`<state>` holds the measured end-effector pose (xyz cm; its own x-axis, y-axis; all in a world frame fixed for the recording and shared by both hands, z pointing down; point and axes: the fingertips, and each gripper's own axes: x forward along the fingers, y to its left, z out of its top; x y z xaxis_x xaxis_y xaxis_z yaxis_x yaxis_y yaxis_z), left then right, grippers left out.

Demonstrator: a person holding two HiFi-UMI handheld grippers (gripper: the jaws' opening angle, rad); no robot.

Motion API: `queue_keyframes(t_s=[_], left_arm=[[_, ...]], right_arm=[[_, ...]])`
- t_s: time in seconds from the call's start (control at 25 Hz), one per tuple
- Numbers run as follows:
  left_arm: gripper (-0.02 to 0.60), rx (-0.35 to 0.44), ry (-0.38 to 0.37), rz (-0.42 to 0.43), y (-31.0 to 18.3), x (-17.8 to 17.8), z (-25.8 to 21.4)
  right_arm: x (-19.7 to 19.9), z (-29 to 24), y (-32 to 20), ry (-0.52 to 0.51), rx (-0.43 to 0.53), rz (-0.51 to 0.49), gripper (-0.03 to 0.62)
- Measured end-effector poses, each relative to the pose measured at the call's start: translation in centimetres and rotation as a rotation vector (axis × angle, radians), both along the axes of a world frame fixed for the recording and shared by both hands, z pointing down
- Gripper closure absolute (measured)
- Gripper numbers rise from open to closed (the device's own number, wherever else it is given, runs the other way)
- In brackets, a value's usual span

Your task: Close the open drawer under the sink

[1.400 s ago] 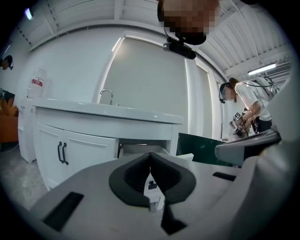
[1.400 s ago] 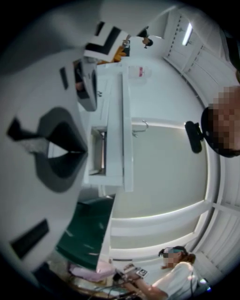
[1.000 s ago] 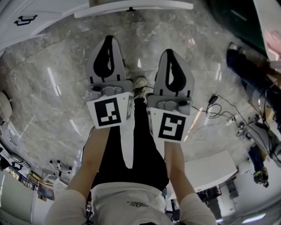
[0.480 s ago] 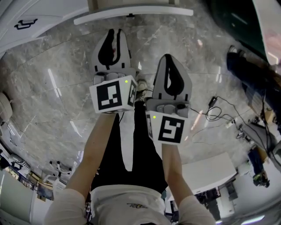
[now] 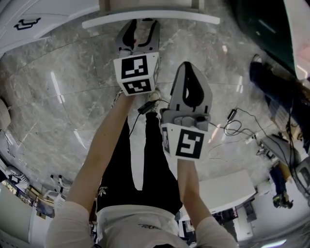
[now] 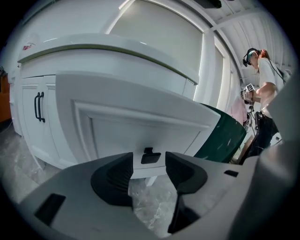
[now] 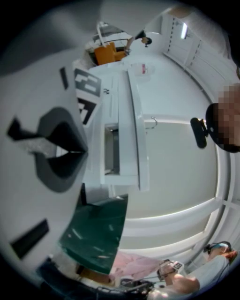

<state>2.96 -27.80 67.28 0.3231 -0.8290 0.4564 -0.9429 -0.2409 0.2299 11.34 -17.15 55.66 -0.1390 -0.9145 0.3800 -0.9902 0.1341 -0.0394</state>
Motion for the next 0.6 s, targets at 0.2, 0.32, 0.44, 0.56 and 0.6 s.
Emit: queue_keyframes(t_s=[0.2, 0.32, 0.44, 0.56, 0.6], left_arm=[[0.437, -0.003, -0.072, 0.039, -0.6, 0.8, 1.1], [0.442, 0.027, -0.100, 0.065, -0.8, 0.9, 1.1], [0.445, 0.042, -0.111, 0.081, -0.8, 0.9, 1.0], [0.448, 0.035, -0.116, 0.095, -0.9, 0.9, 1.0], [0.448, 0.032, -0.121, 0.105, -0.9, 0.9, 1.0]], right_arm=[[0.3, 0.6, 0.0, -0.002, -0.014, 0.007, 0.565], [0.6, 0.8, 0.0, -0.006, -0.014, 0.016, 0.565], [0.8, 1.1, 0.1, -0.009, -0.019, 0.020, 0.565], [0.9, 1.6, 0.3, -0.007, -0.031, 0.026, 0.565], [1.0, 1.7, 0.3, -0.009, -0.033, 0.028, 0.565]])
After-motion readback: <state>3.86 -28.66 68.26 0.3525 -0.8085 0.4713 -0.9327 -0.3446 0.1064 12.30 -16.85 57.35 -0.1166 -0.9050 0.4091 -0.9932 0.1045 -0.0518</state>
